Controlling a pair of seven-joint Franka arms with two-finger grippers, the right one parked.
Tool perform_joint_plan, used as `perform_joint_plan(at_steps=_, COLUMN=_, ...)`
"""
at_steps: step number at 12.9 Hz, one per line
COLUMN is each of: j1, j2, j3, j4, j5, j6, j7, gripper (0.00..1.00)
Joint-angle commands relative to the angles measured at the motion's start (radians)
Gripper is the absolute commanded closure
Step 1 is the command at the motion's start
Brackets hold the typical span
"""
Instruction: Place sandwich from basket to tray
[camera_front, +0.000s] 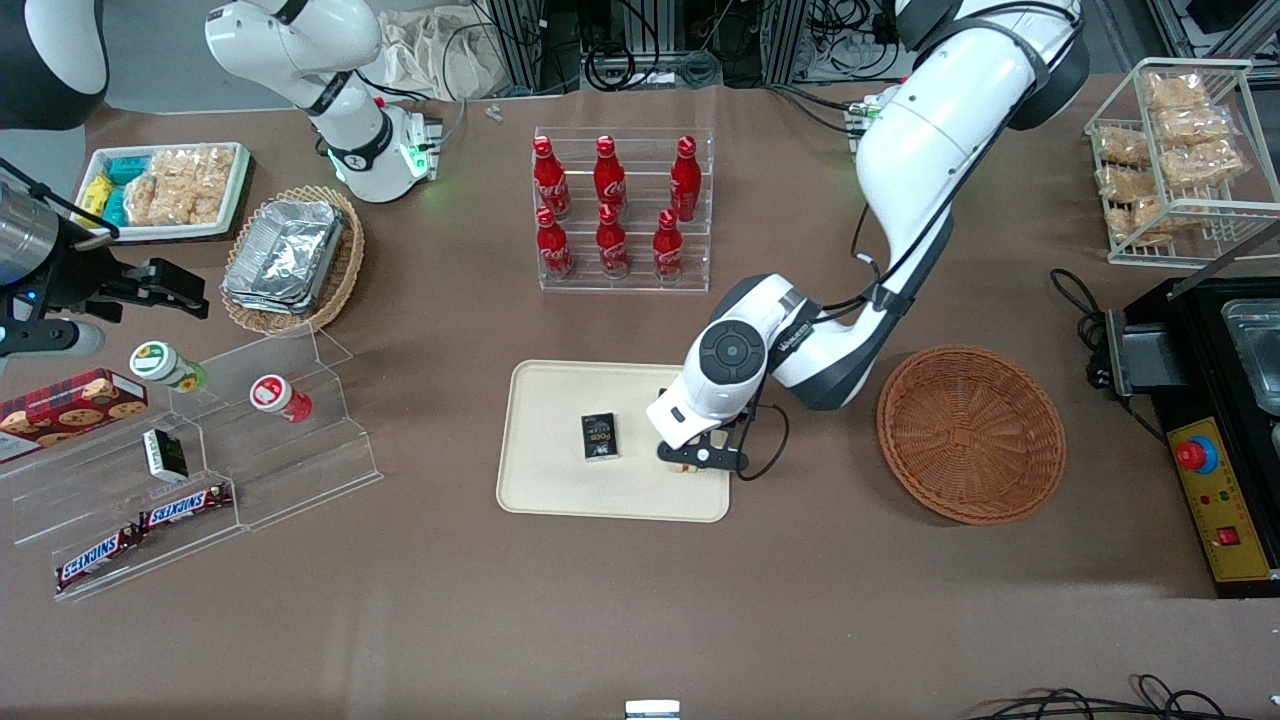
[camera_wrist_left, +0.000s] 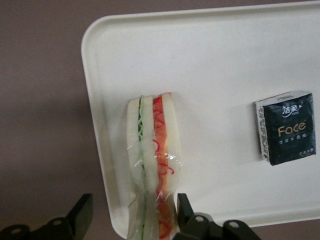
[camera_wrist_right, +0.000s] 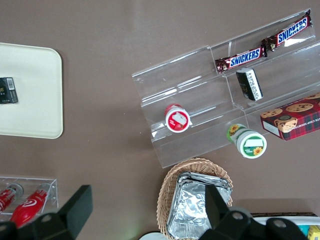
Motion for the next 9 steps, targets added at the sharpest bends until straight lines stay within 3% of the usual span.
perform_joint_plan(at_steps=1, j1=0.032, j2=-0.131, j3=0.000, j4=-0.011, j5=-0.001, j6=-0.155, j7=0.067, gripper=0.00)
perform_joint_plan(at_steps=6, j1=0.191, j2=-0.384, j3=0.000, j4=-0.015, j5=-0.114, j6=-0.505, j7=0.317, gripper=0.00)
perform_joint_plan(at_steps=9, j1=0.279, j2=-0.507, j3=0.004, j4=-0.015, j5=-0.087, j6=-0.643, j7=0.378, gripper=0.00)
